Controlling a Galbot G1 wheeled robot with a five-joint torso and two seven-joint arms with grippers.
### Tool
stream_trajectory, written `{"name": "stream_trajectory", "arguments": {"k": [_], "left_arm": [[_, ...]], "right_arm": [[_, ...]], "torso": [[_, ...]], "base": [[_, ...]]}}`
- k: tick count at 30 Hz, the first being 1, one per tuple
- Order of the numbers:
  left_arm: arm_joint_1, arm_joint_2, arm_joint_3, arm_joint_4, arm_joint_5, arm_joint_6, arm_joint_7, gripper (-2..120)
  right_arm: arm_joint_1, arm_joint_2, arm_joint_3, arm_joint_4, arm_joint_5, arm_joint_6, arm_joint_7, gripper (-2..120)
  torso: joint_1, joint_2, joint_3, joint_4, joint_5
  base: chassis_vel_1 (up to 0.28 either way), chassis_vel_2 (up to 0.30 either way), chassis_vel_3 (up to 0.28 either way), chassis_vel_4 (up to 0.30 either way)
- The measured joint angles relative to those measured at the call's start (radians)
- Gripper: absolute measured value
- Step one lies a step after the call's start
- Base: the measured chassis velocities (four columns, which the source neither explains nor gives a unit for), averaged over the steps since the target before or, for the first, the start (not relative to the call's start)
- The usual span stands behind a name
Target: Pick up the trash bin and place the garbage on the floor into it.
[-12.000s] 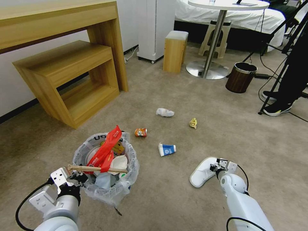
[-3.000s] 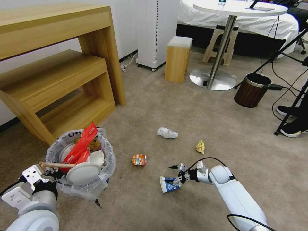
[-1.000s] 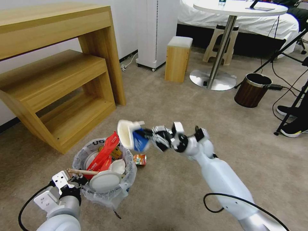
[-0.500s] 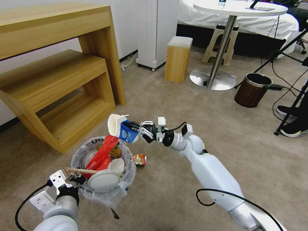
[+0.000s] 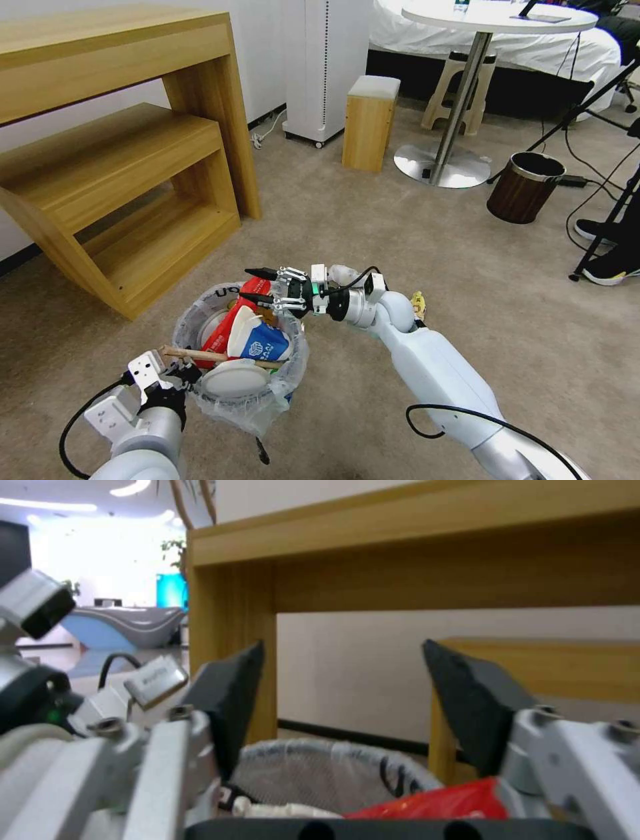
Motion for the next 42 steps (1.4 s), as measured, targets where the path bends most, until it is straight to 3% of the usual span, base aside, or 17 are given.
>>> {"name": "stream_trajectory", "arguments": {"k": [3,5,7,8,9,11,13,18,20,24,31,42], "left_arm": [[-0.006,0.001,-0.011,0.007,-0.006,0.002,0.0,1],[-0.024,0.007,-0.038,0.019,-0.052,0.003,-0.038,1],[-0.028,0.009,-0.045,0.021,-0.065,0.005,-0.049,1],[-0.033,0.016,-0.065,0.03,-0.076,0.011,-0.062,1],[-0.034,0.021,-0.078,0.034,-0.076,0.016,-0.066,1],[-0.034,0.024,-0.083,0.036,-0.077,0.019,-0.069,1],[-0.034,0.035,-0.101,0.041,-0.087,0.032,-0.072,1],[-0.039,0.043,-0.125,0.042,-0.108,0.047,-0.088,1],[-0.047,0.043,-0.155,0.038,-0.143,0.061,-0.114,1],[-0.058,0.039,-0.21,0.036,-0.201,0.069,-0.141,1],[-0.055,0.039,-0.273,0.035,-0.257,0.075,-0.159,1],[-0.024,0.032,-0.266,0.021,-0.272,0.074,-0.17,1]], "right_arm": [[-0.005,-0.006,0.02,0.019,0.021,0.006,0.014,78],[-0.032,-0.021,0.069,0.074,0.033,0.016,0.144,89],[-0.04,-0.025,0.077,0.087,0.026,0.018,0.182,92],[-0.07,-0.036,0.113,0.132,0.011,0.027,0.296,97],[-0.099,-0.048,0.139,0.168,0.006,0.046,0.379,99],[-0.11,-0.052,0.147,0.18,0.004,0.057,0.407,100],[-0.174,-0.075,0.205,0.237,-0.025,0.102,0.52,100],[-0.267,-0.121,0.314,0.29,-0.12,0.148,0.614,100],[-0.333,-0.159,0.37,0.32,-0.149,0.199,0.703,100],[-0.394,-0.168,0.437,0.335,-0.158,0.26,0.753,100],[-0.461,-0.186,0.516,0.38,-0.158,0.294,0.753,100],[-0.502,-0.155,0.546,0.4,-0.164,0.293,0.753,100]], "torso": [[0.0,0.0,0.0,0.0,-0.0001],[0.0,0.0,0.0,0.0001,-0.0001],[0.0,0.0,0.0,0.0,-0.0001],[0.0,0.0,0.0,-0.0001,0.0],[0.0,0.0,0.0,0.0,-0.0001],[0.0,0.0,0.0,-0.0001,-0.0001],[0.0,0.0,0.0,0.0,0.0002],[0.0,0.0,0.0,-0.0003,0.0003],[0.0,0.0,0.0,-0.0004,-0.0001],[0.0,0.0,0.0,-0.0002,0.0002],[0.0,0.0,0.0,-0.0001,0.0],[0.0,0.0,0.0,0.0001,0.0]], "base": [[0.0,0.0,0.0,0.0],[0.0,0.0,0.0,0.0],[0.0,0.0,0.0,0.0],[0.0,0.0,0.0,0.0],[0.0,0.0,0.0,0.0],[0.0,0.0,0.0,0.0],[0.0,0.0,0.0,0.0],[0.0,0.0,0.0,0.0],[0.0,0.0,0.0,0.0],[0.0,0.0,0.0,0.0],[0.0,0.0,0.0,0.0],[0.0,0.0,0.0,0.0]]}}
